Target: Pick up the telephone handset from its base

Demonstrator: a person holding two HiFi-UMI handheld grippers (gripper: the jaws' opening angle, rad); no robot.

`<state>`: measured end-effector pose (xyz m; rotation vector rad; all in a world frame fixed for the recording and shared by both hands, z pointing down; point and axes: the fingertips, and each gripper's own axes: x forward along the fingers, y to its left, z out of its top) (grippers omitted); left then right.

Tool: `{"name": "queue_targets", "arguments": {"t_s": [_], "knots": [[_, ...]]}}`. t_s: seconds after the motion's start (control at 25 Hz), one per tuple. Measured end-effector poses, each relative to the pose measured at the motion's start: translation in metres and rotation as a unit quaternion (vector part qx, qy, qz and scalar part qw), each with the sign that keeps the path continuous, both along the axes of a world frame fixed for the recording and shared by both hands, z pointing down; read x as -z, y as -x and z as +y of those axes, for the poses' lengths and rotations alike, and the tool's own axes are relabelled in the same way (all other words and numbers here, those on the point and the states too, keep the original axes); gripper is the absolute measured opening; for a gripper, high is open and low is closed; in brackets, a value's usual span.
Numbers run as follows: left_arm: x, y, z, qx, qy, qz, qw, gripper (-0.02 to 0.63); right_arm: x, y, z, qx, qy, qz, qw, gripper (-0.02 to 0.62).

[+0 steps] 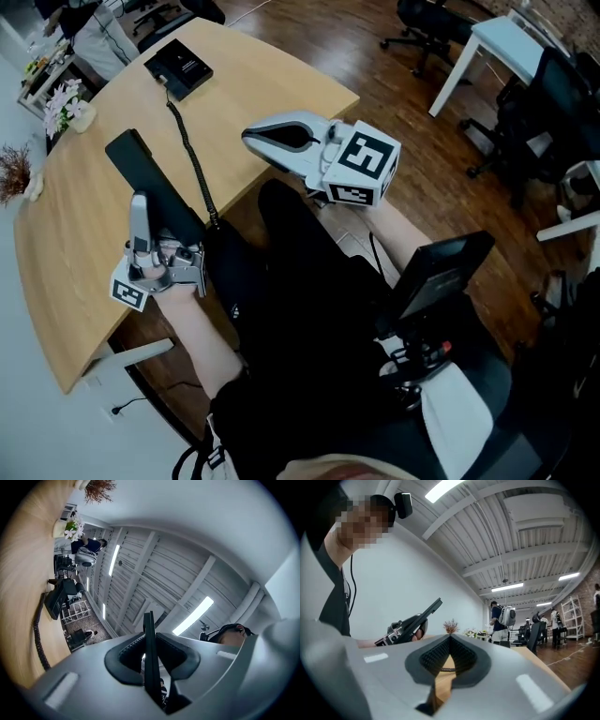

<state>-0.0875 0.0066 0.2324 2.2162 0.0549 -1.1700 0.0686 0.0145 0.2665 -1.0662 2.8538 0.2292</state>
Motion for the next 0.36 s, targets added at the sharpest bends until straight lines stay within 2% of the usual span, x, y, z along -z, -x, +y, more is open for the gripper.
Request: {"name": "queue_targets", "arguments": {"t_s": [0.36], "knots": [[-0.014,-0.029,0.080,-0.003,0.013,-0.002,0.9999,0.078,-0.014,-0.024,0.091,0.001,-0.003,0.008,1.000,0.003]]}}
